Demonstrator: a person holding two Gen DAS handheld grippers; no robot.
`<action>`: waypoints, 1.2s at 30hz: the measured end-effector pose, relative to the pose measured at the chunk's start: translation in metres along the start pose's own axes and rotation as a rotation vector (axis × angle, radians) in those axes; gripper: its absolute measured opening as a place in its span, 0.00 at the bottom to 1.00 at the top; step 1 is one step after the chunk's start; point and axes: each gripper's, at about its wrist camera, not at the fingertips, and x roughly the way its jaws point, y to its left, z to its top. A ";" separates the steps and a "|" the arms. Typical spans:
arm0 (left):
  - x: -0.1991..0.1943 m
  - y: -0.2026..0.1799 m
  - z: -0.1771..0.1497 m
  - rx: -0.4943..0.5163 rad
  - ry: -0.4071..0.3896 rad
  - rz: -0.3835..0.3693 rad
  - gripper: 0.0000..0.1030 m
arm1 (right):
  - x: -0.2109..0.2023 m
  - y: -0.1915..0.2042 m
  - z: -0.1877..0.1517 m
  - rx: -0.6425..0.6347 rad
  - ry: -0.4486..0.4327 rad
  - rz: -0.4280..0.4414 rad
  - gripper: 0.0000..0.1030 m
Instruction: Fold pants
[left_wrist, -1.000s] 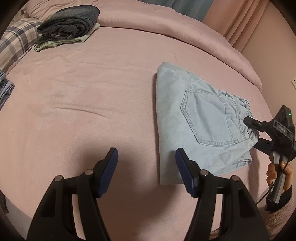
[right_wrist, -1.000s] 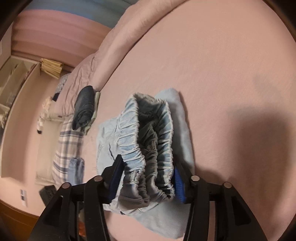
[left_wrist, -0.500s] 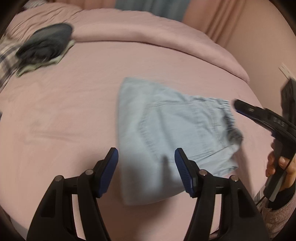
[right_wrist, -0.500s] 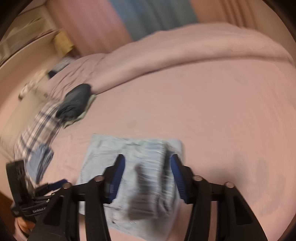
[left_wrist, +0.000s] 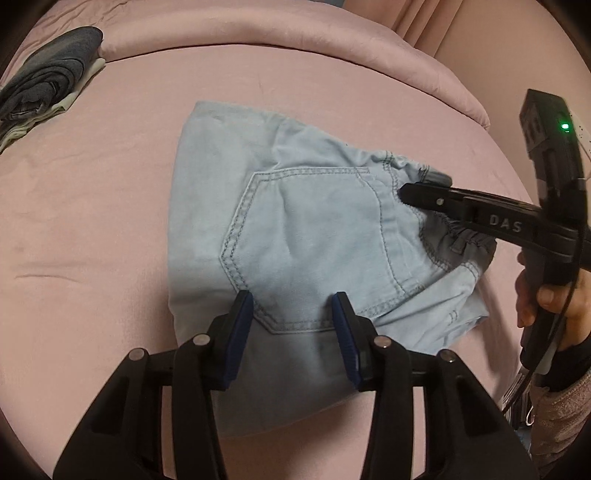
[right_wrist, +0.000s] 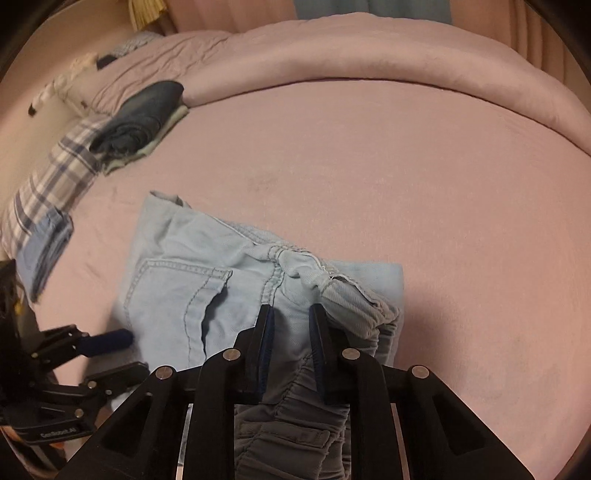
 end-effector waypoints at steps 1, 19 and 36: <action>0.000 0.000 0.000 0.003 -0.001 0.002 0.43 | -0.003 0.001 -0.001 -0.001 -0.007 -0.002 0.17; -0.007 0.006 -0.010 -0.001 -0.030 -0.008 0.43 | -0.031 0.048 -0.074 -0.197 0.078 0.080 0.18; -0.039 0.059 -0.048 -0.197 -0.072 -0.020 0.43 | -0.026 0.047 -0.007 -0.009 0.021 0.237 0.51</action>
